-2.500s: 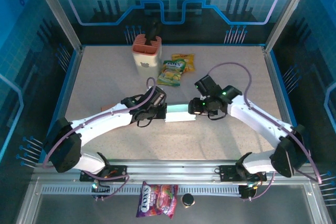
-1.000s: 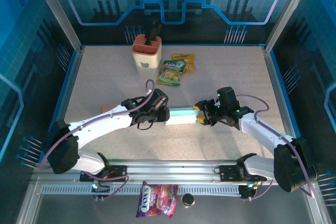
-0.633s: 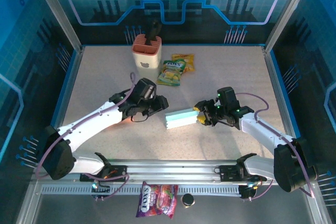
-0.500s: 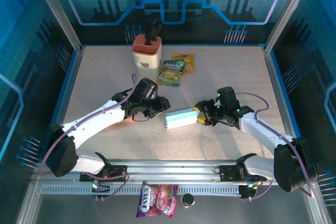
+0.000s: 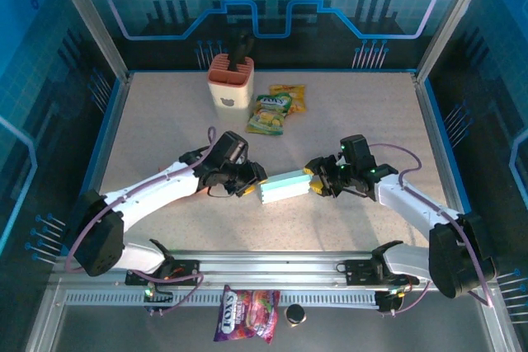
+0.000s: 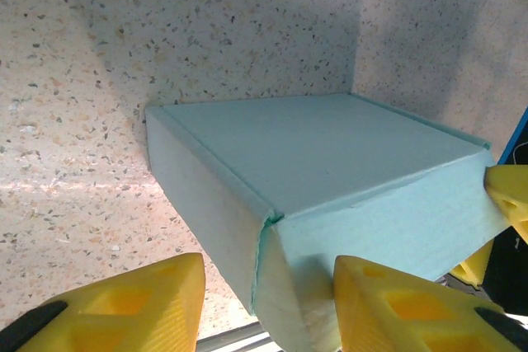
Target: Fold the paper box
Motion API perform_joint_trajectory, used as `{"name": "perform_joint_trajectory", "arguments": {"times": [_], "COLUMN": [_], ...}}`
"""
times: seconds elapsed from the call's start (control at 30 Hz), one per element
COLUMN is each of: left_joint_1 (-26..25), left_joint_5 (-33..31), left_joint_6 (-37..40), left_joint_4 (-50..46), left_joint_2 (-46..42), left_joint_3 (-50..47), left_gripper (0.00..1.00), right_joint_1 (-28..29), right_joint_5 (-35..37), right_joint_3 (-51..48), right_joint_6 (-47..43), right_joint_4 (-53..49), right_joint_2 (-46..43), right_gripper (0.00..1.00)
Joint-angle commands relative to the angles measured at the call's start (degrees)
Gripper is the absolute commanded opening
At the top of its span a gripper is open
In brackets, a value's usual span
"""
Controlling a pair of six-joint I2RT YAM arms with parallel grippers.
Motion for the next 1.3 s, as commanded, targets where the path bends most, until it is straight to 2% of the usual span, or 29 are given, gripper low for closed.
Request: {"name": "perform_joint_trajectory", "arguments": {"times": [0.0,0.37,0.67,0.9,1.13,1.27], "left_joint_1": [-0.40,-2.50,-3.36,-3.65,-3.73,-3.71], "left_joint_5": [1.08,-0.77,-2.30,-2.94,-3.08,-3.14], "left_joint_6": [-1.19,4.25,7.56,7.70,8.09,8.10], "left_joint_4": [1.87,3.70,2.24,2.48,2.00,1.95], "left_joint_2": [-1.58,-0.20,1.48,1.94,2.38,2.12], "left_joint_3": [-2.30,-6.42,-7.11,-7.19,-6.31,-6.40], "left_gripper": [0.43,0.35,0.31,0.28,0.28,0.28], "right_joint_1": [-0.26,-0.23,-0.23,0.79,0.91,1.00], "right_joint_5": [2.96,3.57,5.61,6.25,6.17,8.69], "right_joint_3": [-0.20,0.85,7.34,8.98,9.03,8.61], "right_joint_6": [-1.21,-3.56,-10.22,-11.92,-12.37,-14.07], "right_joint_4": [-6.66,-11.35,-20.13,-23.02,-21.97,-27.20], "right_joint_2": [1.61,1.32,-1.83,-2.75,0.96,1.83], "right_gripper": [0.51,0.51,0.54,0.53,0.52,0.47]}}
